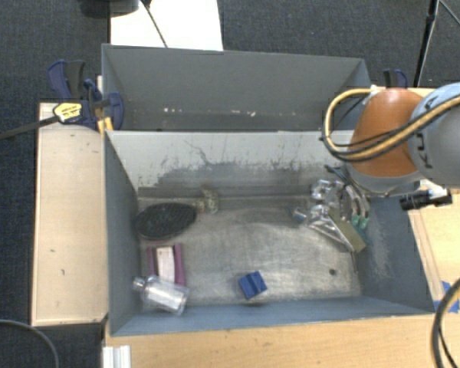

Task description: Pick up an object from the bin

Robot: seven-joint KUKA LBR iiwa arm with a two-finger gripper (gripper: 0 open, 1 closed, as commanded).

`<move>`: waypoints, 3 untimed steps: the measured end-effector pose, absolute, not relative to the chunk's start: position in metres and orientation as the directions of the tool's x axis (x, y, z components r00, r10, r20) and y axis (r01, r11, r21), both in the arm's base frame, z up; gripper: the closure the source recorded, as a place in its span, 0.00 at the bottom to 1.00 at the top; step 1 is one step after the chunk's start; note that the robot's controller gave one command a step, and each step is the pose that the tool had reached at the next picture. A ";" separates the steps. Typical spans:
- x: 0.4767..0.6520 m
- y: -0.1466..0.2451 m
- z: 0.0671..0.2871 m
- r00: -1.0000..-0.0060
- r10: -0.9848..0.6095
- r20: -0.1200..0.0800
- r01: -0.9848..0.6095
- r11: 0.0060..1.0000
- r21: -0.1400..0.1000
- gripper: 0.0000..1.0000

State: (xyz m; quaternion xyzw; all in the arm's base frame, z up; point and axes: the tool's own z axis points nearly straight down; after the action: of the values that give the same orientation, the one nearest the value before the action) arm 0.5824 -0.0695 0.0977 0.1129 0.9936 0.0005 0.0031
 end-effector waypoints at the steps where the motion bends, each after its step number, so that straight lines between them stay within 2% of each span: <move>1: 0.579 -0.071 0.201 -0.975 0.223 -0.012 0.223 0.975 0.001 1.00; 2: 0.577 -0.071 0.195 -0.976 0.220 -0.003 0.220 0.976 0.001 0.00; 3: 0.549 -0.048 0.071 -0.997 0.078 0.003 0.078 0.997 0.001 0.00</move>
Offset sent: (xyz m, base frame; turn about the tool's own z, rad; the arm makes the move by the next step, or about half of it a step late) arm -0.0061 -0.0016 0.0970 0.0052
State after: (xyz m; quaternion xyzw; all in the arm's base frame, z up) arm 0.5490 -0.0480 0.0705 0.0393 0.9992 0.0005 -0.0013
